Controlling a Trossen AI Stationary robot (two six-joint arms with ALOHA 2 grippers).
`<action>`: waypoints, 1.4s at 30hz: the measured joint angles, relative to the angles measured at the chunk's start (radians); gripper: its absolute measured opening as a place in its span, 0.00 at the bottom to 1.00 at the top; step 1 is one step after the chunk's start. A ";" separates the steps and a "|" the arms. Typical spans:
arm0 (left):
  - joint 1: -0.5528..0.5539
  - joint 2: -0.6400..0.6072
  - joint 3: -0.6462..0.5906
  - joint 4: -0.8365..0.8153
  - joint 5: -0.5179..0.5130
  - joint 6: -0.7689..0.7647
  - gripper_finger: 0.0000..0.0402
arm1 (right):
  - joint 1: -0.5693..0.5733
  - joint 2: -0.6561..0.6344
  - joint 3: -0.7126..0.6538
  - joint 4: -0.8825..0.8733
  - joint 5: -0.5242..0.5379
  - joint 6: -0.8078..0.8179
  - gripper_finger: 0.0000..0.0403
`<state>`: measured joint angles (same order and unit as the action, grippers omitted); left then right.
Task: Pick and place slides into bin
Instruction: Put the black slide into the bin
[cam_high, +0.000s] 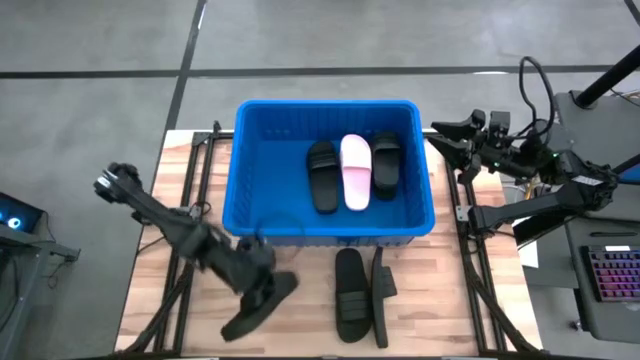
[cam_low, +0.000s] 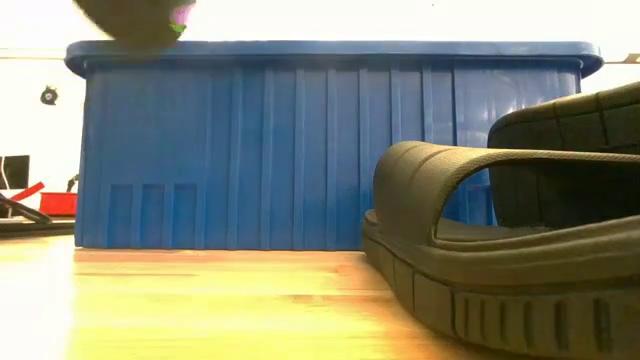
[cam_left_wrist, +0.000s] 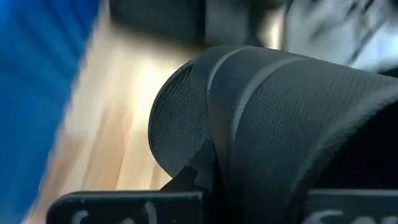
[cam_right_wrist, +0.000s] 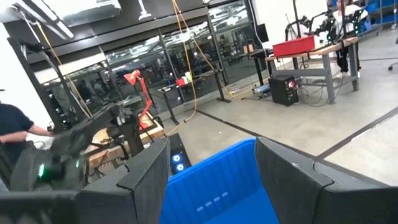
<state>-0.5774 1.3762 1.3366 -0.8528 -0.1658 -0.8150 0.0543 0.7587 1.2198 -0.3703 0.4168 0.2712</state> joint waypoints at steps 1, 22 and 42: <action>0.023 -0.022 0.013 0.025 -0.031 0.014 0.00 | 0.000 -0.002 0.000 0.000 0.000 -0.005 0.56; 0.463 0.225 0.428 0.154 -0.505 0.678 0.00 | 0.000 -0.096 0.000 -0.001 0.003 -0.047 0.56; 0.823 0.557 0.454 0.046 -0.629 0.908 0.00 | 0.000 -0.121 0.000 -0.049 0.003 -0.073 0.56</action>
<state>0.2453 1.9329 1.7910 -0.8071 -0.7947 0.0934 0.0540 0.6373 1.2198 -0.4198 0.4198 0.1978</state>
